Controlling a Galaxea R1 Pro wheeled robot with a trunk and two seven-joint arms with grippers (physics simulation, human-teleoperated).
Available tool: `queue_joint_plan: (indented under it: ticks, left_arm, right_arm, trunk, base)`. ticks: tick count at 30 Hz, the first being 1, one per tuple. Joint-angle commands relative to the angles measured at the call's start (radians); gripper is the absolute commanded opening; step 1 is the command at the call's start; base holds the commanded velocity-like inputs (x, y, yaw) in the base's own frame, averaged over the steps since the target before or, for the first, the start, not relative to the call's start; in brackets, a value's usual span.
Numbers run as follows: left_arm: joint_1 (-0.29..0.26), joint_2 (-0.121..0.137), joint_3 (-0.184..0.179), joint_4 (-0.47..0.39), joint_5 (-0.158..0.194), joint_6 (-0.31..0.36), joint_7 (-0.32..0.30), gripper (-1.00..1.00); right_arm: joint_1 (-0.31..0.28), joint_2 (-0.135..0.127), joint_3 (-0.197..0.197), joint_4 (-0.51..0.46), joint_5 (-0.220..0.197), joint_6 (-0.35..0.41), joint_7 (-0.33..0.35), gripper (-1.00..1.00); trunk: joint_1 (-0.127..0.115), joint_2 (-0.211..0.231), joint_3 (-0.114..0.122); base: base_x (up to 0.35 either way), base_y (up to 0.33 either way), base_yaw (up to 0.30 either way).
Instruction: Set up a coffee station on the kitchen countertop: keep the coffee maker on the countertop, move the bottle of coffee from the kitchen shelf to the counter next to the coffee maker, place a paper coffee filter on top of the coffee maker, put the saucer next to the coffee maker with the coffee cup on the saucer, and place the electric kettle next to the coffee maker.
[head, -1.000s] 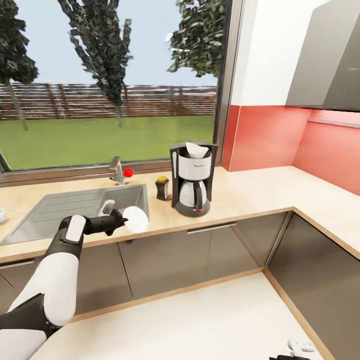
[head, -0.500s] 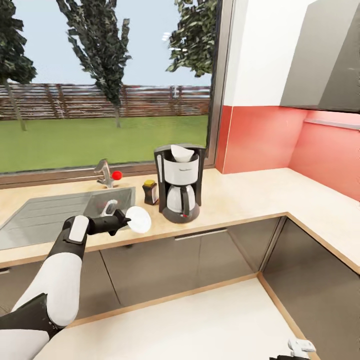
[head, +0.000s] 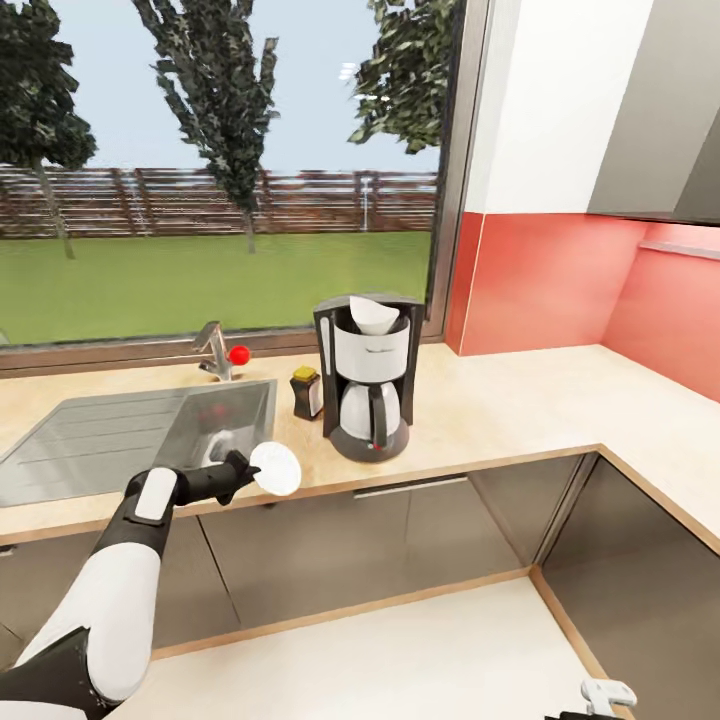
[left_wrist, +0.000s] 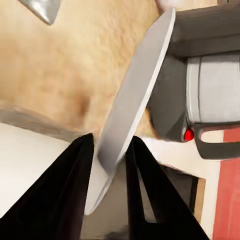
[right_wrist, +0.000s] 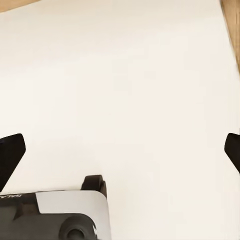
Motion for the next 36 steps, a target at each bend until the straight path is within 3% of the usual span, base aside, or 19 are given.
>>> queue_joint_plan:
  ticks: [1, 4, 9, 16, 28, 29, 36]
  left_arm:
    - [0.008, -0.001, 0.005, 0.0, 0.0, 0.005, -0.009, -1.0]
    - [0.025, 0.016, -0.008, 0.017, -0.01, -0.01, -0.025, -1.0]
    - [0.054, -0.01, 0.02, 0.015, 0.003, 0.018, -0.028, -1.0]
    - [0.058, -0.009, 0.026, 0.008, 0.038, 0.056, -0.003, -1.0]
    - [0.008, -0.014, 0.032, 0.011, 0.088, 0.056, 0.05, -1.0]
    - [-0.017, -0.014, 0.032, 0.008, 0.102, 0.055, 0.115, -1.0]
    - [-0.009, -0.013, 0.035, 0.005, 0.113, 0.049, 0.126, -1.0]
  right_arm:
    - [-0.001, 0.0, 0.009, 0.0, -0.01, 0.001, -0.007, 1.0]
    - [0.001, 0.008, 0.008, -0.003, -0.009, 0.002, -0.024, 1.0]
    - [0.001, 0.024, 0.006, -0.004, -0.01, 0.001, -0.014, 1.0]
    - [0.001, 0.03, 0.006, -0.004, -0.01, 0.001, -0.012, 1.0]
    - [0.001, 0.026, 0.006, -0.001, -0.009, 0.0, -0.014, 1.0]
    - [0.001, 0.026, 0.006, -0.001, -0.009, 0.0, -0.014, 1.0]
    - [0.005, 0.023, 0.006, 0.0, -0.007, 0.0, -0.014, 1.0]
  trunk:
    - [0.001, -0.002, -0.002]
    - [0.001, -0.002, -0.002]
    - [0.001, -0.002, -0.002]
    - [0.001, -0.002, -0.002]
    - [0.001, -0.002, -0.002]
    - [0.001, -0.002, -0.002]
    - [0.001, -0.002, -0.002]
  base:
    - [0.005, 0.0, 0.001]
    - [0.0, 0.0, 0.0]
    - [0.0, 0.0, 0.0]
    - [0.0, 0.0, 0.0]
    - [0.0, 0.0, 0.0]
    - [0.0, 0.0, 0.0]
    - [0.0, 0.0, 0.0]
